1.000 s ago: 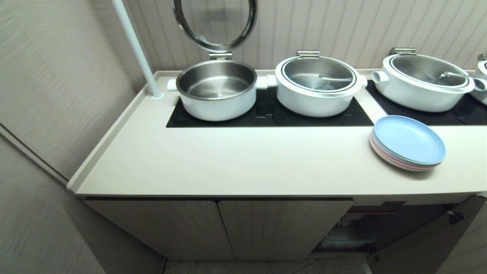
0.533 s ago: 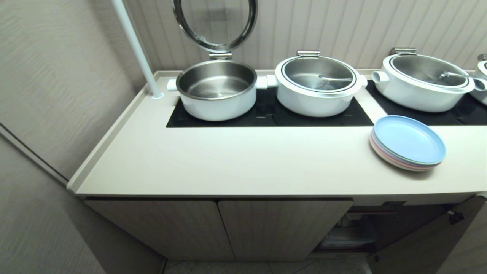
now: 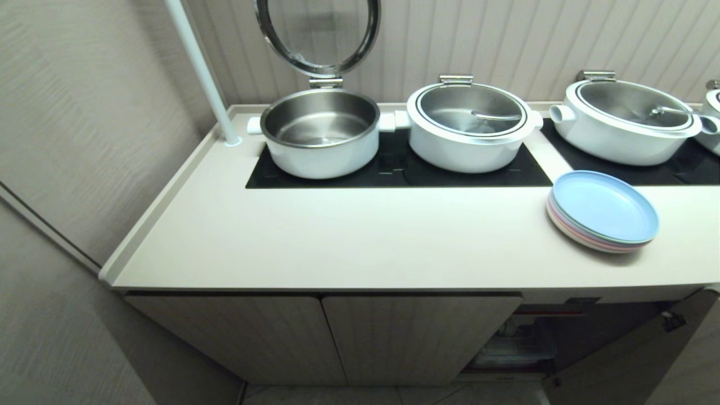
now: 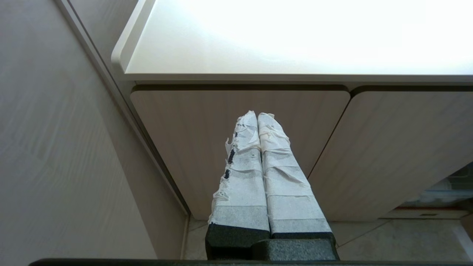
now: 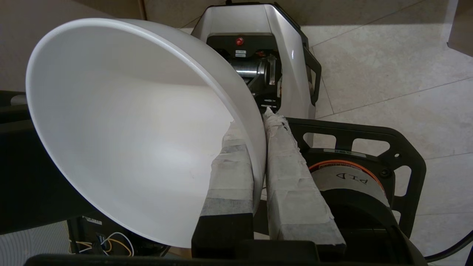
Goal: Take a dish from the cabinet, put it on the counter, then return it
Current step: Put it back into the cabinet
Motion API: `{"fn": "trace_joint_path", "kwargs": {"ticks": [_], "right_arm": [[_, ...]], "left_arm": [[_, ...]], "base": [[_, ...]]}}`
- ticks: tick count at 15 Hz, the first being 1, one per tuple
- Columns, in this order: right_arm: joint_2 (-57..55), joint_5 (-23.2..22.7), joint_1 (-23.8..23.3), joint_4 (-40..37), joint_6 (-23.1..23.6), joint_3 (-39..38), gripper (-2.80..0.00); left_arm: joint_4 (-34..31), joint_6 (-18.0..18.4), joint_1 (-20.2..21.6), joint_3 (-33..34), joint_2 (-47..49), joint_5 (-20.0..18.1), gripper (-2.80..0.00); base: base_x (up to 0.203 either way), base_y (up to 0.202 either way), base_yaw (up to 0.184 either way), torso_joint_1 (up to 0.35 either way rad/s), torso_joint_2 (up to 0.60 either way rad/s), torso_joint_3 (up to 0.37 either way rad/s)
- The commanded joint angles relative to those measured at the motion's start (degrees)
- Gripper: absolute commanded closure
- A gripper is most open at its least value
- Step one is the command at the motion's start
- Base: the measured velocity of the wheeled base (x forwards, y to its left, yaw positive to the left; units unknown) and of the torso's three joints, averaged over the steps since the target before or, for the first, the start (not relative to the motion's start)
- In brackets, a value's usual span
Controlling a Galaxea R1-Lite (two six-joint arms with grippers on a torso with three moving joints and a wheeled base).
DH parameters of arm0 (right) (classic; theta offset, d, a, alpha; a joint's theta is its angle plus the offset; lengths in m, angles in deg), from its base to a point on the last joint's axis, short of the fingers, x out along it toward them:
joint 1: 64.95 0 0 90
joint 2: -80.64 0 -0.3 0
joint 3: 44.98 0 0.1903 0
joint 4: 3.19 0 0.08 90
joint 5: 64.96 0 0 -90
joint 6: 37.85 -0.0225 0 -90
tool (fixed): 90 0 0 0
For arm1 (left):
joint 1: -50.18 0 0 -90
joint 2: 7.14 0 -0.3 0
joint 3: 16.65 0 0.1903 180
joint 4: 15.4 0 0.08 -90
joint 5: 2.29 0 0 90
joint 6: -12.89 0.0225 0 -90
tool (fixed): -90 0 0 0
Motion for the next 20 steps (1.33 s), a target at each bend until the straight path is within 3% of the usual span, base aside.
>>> {"fn": "trace_joint_path", "kwargs": {"ticks": [1,20], "right_arm": [[-0.1,-0.1,0.2,-0.2,-0.2,0.1,0.00],[0.0,0.0,1.9,-0.1,-0.2,-0.4,0.00]], "left_arm": [[0.0,0.0,0.0,0.0,0.0,0.0,0.00],[0.0,0.0,0.0,0.0,0.0,0.0,0.00]], "base": [[0.000,0.000,0.000,0.000,0.00,0.000],[0.000,0.000,0.000,0.000,0.00,0.000]]}}
